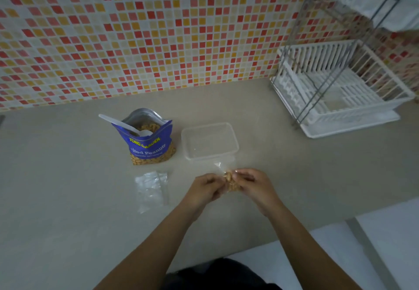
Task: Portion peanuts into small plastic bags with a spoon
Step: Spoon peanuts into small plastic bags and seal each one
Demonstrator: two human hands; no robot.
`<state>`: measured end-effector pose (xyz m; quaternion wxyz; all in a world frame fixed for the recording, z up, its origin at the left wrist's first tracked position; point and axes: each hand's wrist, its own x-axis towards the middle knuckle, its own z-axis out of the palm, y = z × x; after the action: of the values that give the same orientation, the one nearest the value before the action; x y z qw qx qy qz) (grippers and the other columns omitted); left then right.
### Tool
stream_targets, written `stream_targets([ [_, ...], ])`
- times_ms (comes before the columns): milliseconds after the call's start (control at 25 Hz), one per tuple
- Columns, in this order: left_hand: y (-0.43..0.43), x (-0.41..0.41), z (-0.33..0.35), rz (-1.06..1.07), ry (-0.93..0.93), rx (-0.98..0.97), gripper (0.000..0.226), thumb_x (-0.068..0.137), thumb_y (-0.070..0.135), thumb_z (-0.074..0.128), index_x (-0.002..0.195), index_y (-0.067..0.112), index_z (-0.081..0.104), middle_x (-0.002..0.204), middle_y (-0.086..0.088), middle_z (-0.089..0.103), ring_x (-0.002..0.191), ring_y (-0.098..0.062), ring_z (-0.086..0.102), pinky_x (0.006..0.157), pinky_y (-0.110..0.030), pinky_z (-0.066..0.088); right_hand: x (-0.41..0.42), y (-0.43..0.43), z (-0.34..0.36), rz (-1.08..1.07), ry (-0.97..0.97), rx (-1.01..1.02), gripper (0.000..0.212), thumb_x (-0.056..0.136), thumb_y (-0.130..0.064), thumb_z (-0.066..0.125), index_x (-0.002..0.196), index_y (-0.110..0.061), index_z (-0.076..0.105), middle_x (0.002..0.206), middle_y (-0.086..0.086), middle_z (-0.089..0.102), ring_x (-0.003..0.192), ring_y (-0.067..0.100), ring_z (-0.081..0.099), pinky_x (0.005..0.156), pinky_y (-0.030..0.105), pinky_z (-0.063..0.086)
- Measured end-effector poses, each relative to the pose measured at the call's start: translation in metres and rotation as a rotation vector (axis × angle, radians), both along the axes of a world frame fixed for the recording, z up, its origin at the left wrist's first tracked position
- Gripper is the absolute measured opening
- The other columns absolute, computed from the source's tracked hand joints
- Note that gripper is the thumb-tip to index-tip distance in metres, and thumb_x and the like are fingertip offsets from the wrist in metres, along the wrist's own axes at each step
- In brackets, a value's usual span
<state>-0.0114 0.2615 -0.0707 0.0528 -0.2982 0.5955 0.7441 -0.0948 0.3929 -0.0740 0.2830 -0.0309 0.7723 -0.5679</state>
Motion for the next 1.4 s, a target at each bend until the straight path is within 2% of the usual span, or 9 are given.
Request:
stream_targets([
  [120,0.018,-0.006,-0.023,-0.018,-0.127,-0.138,0.024,0.078,0.012,0.065,0.055,0.016,0.061,0.047,0.002,0.049,0.047,-0.011,0.04,0.048,-0.02,0.034,-0.005,0.014,-0.03,-0.012,0.043,0.156,0.016,0.081,-0.018,0.068,0.093,-0.008,0.071,0.092,0.011,0.072,0.084,0.019,0.066,0.079,0.033,0.051],
  [200,0.025,-0.01,-0.033,0.016,-0.177,-0.249,0.018,0.07,0.009,0.067,0.055,0.018,0.066,0.046,0.004,0.056,0.047,-0.013,0.047,0.053,-0.025,0.04,-0.008,0.016,-0.041,-0.026,0.093,0.211,0.014,0.08,-0.016,0.068,0.092,-0.009,0.072,0.095,0.011,0.073,0.082,0.015,0.064,0.075,0.021,0.048],
  [360,0.035,-0.02,-0.04,0.09,-0.209,-0.494,0.009,0.073,0.011,0.068,0.081,0.012,0.07,0.078,-0.008,0.072,0.073,-0.023,0.068,0.071,-0.029,0.054,-0.016,0.012,-0.049,0.017,0.189,0.343,0.019,0.082,-0.016,0.065,0.098,-0.008,0.071,0.1,0.008,0.072,0.093,0.017,0.064,0.07,0.01,0.037],
  [480,0.038,-0.02,-0.04,0.037,-0.188,-0.634,0.016,0.079,0.02,0.067,0.09,0.009,0.068,0.085,-0.007,0.071,0.08,-0.02,0.065,0.068,-0.02,0.044,-0.016,0.012,-0.049,0.065,0.254,0.379,0.024,0.081,-0.018,0.066,0.102,-0.008,0.068,0.1,0.011,0.072,0.094,0.022,0.067,0.078,0.016,0.041],
  [640,0.026,-0.008,-0.034,-0.002,-0.138,-0.757,0.028,0.082,0.023,0.064,0.105,0.007,0.065,0.091,-0.015,0.072,0.088,-0.028,0.065,0.078,-0.029,0.048,-0.012,0.007,-0.038,0.133,0.524,0.556,0.032,0.077,-0.026,0.065,0.106,-0.01,0.065,0.105,0.013,0.065,0.097,0.031,0.062,0.085,0.035,0.049],
  [800,-0.019,0.02,-0.025,0.111,-0.076,-0.846,0.025,0.083,0.014,0.063,0.106,0.004,0.065,0.092,-0.017,0.071,0.084,-0.028,0.066,0.077,-0.024,0.045,0.015,-0.029,-0.025,0.346,0.796,0.416,0.031,0.078,-0.021,0.055,0.105,-0.008,0.063,0.1,0.013,0.064,0.089,0.033,0.063,0.079,0.037,0.052],
  [1000,-0.098,0.063,-0.034,0.161,-0.128,-1.139,0.024,0.08,0.005,0.063,0.103,0.003,0.066,0.102,-0.021,0.064,0.093,-0.039,0.059,0.085,-0.041,0.049,0.068,-0.084,-0.049,0.691,0.777,0.396,0.055,0.087,-0.03,0.036,0.132,0.001,0.043,0.14,0.022,0.045,0.131,0.035,0.042,0.108,0.042,0.033],
  [1200,-0.13,0.087,-0.042,-0.103,-0.349,-1.302,0.047,0.082,0.019,0.063,0.127,0.017,0.052,0.13,-0.011,0.049,0.116,-0.034,0.044,0.092,-0.044,0.039,0.084,-0.091,-0.078,0.813,0.827,0.654,0.065,0.083,-0.046,0.031,0.13,-0.006,0.049,0.139,0.011,0.049,0.128,0.025,0.047,0.102,0.042,0.041],
  [1400,-0.137,0.087,-0.035,-0.059,-0.266,-1.373,0.018,0.083,0.021,0.063,0.1,0.015,0.064,0.118,-0.006,0.057,0.111,-0.031,0.048,0.085,-0.04,0.035,0.086,-0.091,-0.083,0.759,0.889,0.659,0.068,0.086,-0.05,0.029,0.137,-0.007,0.041,0.147,0.008,0.039,0.136,0.021,0.036,0.112,0.036,0.024],
])
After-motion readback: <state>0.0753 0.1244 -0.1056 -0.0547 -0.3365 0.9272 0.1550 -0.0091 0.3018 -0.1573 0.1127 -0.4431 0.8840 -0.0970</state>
